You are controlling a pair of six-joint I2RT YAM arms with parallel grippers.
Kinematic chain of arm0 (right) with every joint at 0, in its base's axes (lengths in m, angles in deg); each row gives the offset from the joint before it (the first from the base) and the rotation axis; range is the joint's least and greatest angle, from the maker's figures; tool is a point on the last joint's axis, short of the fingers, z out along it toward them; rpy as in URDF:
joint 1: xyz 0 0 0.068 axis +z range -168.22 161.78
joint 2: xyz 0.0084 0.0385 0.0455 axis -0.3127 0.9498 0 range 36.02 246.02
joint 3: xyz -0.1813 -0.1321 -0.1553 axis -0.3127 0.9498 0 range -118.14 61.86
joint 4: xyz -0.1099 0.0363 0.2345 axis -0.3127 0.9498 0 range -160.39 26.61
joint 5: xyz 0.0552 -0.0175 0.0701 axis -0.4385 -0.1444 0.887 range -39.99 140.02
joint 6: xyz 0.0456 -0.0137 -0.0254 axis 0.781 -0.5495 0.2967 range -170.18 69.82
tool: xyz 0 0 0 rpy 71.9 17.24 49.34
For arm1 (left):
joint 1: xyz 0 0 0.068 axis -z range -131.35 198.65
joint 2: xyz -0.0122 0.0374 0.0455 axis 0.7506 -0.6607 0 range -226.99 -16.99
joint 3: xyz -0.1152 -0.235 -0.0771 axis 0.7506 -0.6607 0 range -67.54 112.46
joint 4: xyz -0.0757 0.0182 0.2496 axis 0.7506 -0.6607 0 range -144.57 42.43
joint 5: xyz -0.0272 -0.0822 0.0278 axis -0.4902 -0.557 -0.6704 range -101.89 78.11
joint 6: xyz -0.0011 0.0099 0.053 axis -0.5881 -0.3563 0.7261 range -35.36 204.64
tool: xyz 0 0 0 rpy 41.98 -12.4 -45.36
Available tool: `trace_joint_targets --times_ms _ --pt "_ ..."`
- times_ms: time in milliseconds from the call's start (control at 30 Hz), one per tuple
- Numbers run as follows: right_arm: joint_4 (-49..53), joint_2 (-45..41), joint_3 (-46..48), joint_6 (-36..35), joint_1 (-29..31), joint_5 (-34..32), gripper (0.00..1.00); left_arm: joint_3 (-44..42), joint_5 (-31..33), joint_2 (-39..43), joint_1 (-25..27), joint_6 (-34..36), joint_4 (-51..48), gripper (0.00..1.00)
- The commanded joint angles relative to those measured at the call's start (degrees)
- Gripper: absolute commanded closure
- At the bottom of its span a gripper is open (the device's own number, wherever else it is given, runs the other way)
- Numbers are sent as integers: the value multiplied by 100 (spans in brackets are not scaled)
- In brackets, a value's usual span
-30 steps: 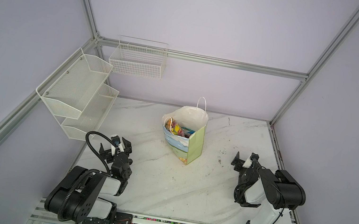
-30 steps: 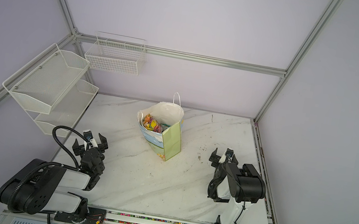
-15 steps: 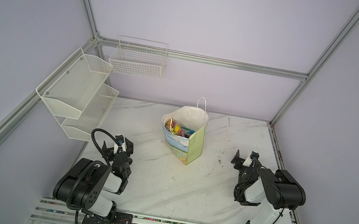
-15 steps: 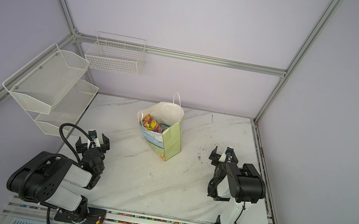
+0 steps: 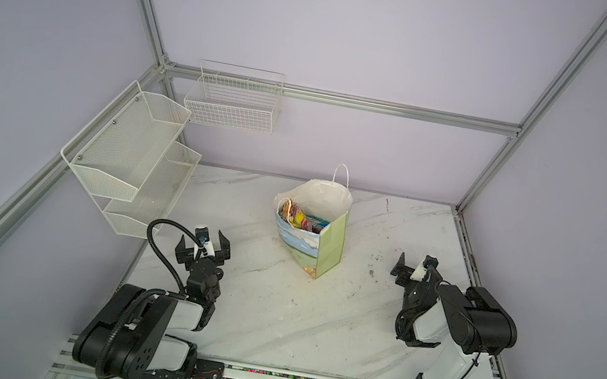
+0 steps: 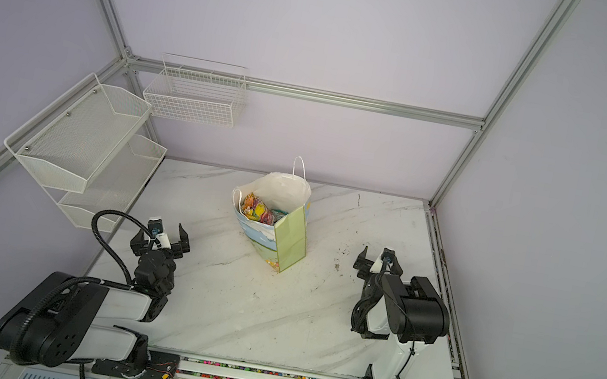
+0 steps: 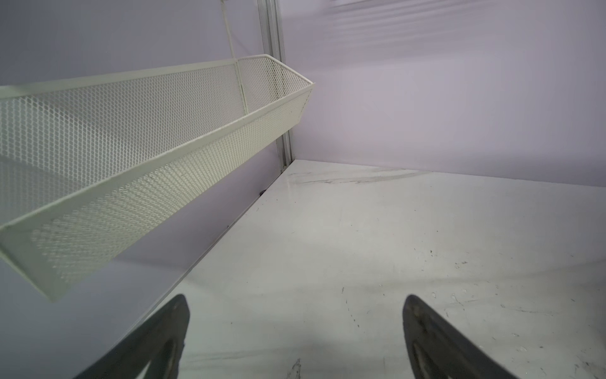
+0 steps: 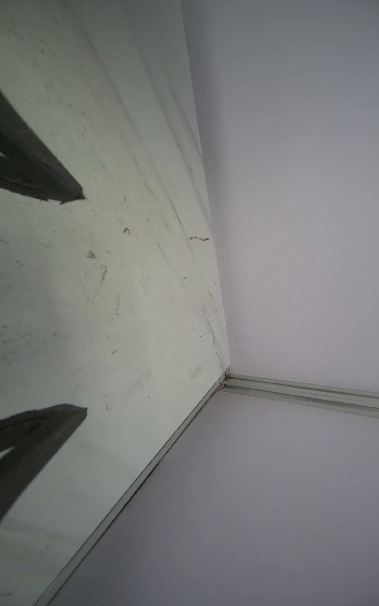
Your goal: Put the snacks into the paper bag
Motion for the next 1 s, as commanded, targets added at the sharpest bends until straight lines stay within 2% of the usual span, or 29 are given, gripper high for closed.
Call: trace_joint_targets --times_ms 0,200,367,467,700,833,967 --pt "-718 -135 -98 -135 -14 -46 3 121 -268 -524 -46 -57 821 0" --pt "-247 -204 -303 -193 4 24 3 205 -493 -788 -43 54 915 0" --pt "536 -248 -688 -411 133 123 3 316 -1085 -1127 -44 270 911 0" --pt "539 -249 -692 -416 127 130 3 364 -1146 -1526 -23 480 1415 0" --pt "-197 -221 -318 -524 138 377 3 393 -1160 -1533 -25 502 1394 0" --pt "575 -249 -709 -469 142 317 3 641 -1250 -1373 -139 360 687 0" --pt "1211 -231 -1036 -183 4 476 3 1255 -1691 -1148 -492 3 -918 0"
